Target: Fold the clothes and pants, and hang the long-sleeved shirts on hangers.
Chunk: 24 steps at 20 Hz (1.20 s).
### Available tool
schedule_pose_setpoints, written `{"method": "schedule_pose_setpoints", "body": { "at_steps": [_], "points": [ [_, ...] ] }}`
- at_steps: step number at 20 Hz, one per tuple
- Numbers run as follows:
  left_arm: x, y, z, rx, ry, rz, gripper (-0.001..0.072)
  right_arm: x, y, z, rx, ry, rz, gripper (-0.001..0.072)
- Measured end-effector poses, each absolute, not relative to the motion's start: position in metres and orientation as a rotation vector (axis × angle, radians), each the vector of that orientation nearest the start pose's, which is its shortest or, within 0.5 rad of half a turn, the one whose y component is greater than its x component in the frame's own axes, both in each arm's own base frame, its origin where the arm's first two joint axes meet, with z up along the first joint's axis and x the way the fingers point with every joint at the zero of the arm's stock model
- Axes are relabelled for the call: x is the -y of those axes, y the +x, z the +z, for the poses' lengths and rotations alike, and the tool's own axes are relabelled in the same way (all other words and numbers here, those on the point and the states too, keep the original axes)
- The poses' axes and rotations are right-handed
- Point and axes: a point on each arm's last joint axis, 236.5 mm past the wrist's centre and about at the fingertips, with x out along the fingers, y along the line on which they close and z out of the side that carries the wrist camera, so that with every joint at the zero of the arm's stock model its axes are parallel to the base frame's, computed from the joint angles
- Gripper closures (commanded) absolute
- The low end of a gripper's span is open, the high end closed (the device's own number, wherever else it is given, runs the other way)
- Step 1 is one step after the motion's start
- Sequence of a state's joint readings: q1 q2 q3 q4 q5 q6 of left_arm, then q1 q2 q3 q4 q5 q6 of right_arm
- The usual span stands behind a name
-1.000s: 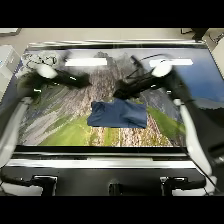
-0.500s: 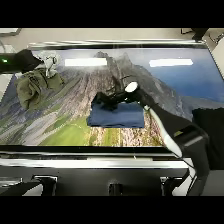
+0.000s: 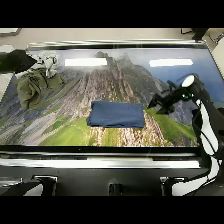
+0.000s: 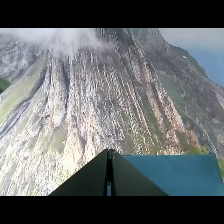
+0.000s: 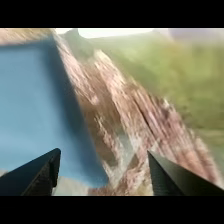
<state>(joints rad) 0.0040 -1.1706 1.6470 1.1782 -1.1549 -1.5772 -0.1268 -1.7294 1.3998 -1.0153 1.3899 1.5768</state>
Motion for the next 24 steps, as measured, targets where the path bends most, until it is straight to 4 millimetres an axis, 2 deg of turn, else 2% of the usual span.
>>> {"method": "schedule_pose_setpoints", "body": {
  "at_steps": [3, 5, 6, 7, 9, 10, 12, 14, 16, 18, 21, 24],
  "points": [
    [0.082, 0.429, 0.267, -0.682, -0.279, -0.288, 0.0685, -0.098, 0.395, -0.076, -1.598, 0.748, 0.351, 0.0091],
    [0.082, 0.428, 0.266, -0.687, -0.278, -0.288, 0.0686, -0.116, 0.393, -0.082, -1.588, 0.782, 0.415, 0.0136],
    [0.082, 0.428, 0.266, -0.69, -0.278, -0.288, 0.0685, -0.126, 0.391, -0.084, -1.588, 0.791, 0.448, 0.0184],
    [0.082, 0.428, 0.266, -0.69, -0.278, -0.289, 0.0685, -0.135, 0.391, -0.086, -1.583, 0.795, 0.473, 0.0303],
    [0.082, 0.428, 0.266, -0.692, -0.279, -0.288, 0.0685, -0.149, 0.392, -0.089, -1.57, 0.797, 0.507, 0.0605],
    [0.082, 0.428, 0.266, -0.691, -0.279, -0.288, 0.0685, -0.155, 0.394, -0.088, -1.556, 0.796, 0.523, 0.0662],
    [0.082, 0.427, 0.266, -0.692, -0.279, -0.289, 0.0685, -0.159, 0.401, -0.078, -1.517, 0.786, 0.56, 0.0673],
    [0.082, 0.427, 0.265, -0.693, -0.278, -0.289, 0.0685, -0.15, 0.42, -0.049, -1.427, 0.768, 0.591, 0.0673],
    [0.082, 0.427, 0.265, -0.692, -0.27, -0.292, 0.0685, -0.127, 0.443, -0.009, -1.318, 0.744, 0.596, 0.0674],
    [0.082, 0.427, 0.265, -0.689, -0.256, -0.296, 0.0685, -0.087, 0.462, 0.035, -1.21, 0.707, 0.547, 0.0675],
    [0.082, 0.427, 0.265, -0.687, -0.241, -0.301, 0.0685, -0.004, 0.471, 0.096, -1.083, 0.672, 0.377, 0.0675],
    [0.082, 0.427, 0.265, -0.684, -0.224, -0.308, 0.0685, 0.084, 0.455, 0.143, -0.989, 0.674, 0.161, 0.0677]
  ]
}}
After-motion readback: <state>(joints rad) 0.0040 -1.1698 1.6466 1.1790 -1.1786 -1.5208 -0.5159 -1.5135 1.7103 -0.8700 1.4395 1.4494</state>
